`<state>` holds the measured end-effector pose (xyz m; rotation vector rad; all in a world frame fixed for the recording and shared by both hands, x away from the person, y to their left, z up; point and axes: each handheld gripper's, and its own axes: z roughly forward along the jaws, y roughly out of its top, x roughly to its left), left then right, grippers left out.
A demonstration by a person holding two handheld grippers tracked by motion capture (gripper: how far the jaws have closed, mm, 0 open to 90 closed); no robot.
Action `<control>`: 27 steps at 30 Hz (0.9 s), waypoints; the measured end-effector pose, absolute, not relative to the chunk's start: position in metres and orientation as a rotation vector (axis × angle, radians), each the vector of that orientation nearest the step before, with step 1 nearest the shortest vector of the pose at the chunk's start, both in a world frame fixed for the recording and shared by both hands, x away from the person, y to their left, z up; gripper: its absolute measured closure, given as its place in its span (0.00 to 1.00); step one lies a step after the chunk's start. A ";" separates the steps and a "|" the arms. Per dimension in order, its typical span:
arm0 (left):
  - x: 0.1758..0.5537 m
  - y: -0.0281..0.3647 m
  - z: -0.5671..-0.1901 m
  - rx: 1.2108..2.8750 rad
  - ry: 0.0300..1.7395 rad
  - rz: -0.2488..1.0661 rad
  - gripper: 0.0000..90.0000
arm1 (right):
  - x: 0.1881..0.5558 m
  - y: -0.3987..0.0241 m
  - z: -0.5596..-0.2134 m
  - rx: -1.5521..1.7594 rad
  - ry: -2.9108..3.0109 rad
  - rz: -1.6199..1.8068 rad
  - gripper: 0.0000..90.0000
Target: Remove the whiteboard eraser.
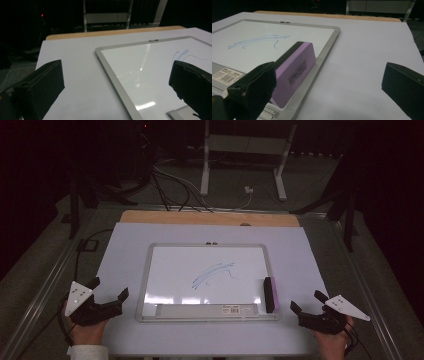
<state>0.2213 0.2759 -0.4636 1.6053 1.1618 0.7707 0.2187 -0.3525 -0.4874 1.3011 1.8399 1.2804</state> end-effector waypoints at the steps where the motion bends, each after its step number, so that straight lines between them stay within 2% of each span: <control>1: 0.221 0.276 -0.465 1.608 1.165 0.776 0.01 | 0.219 -0.352 -0.488 1.302 1.842 1.282 0.00; 27: 0.222 0.280 -0.478 1.600 1.216 0.818 0.01 | 0.221 -0.355 -0.476 1.360 1.813 1.377 0.00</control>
